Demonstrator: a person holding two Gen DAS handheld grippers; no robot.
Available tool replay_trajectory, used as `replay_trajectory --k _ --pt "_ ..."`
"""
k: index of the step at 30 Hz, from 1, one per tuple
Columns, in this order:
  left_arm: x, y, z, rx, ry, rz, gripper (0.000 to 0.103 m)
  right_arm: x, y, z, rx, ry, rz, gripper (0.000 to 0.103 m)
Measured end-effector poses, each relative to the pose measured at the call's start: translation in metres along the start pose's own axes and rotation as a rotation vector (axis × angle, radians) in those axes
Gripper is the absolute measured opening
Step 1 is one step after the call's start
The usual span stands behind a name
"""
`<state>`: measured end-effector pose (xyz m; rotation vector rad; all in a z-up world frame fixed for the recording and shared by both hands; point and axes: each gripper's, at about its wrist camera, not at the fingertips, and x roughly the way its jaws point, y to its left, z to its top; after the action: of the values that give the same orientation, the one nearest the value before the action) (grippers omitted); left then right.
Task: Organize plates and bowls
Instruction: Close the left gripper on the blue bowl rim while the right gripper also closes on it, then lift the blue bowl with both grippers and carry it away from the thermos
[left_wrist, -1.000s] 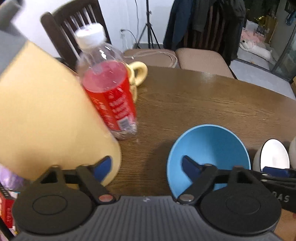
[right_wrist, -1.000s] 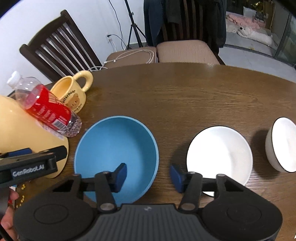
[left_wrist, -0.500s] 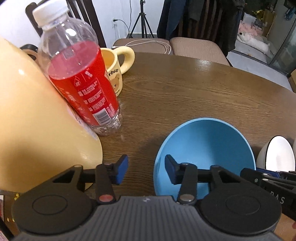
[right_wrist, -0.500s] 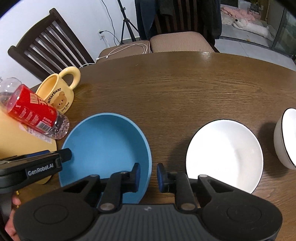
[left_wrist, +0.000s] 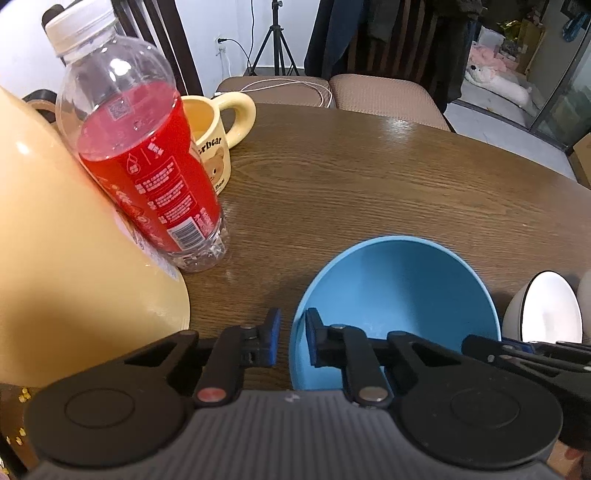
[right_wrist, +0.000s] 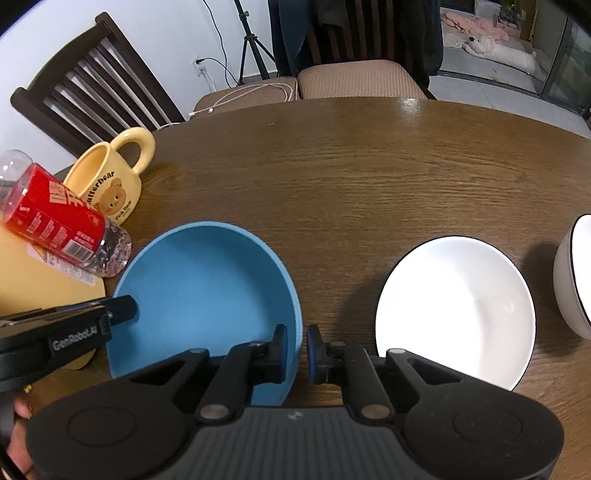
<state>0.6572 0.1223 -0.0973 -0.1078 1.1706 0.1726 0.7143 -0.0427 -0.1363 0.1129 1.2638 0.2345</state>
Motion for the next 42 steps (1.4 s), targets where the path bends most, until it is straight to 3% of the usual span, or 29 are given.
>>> replay_trajectory --k 9,42 --pt "0.0 0.0 0.0 0.009 -0.001 -0.006 0.009 0.004 0.001 -0.003 0.016 -0.009 -0.004 0.005" --pt "-0.019 -0.003 -0.01 0.035 -0.032 0.005 0.008 -0.017 0.012 -0.016 -0.001 -0.043 -0.03 0.005"
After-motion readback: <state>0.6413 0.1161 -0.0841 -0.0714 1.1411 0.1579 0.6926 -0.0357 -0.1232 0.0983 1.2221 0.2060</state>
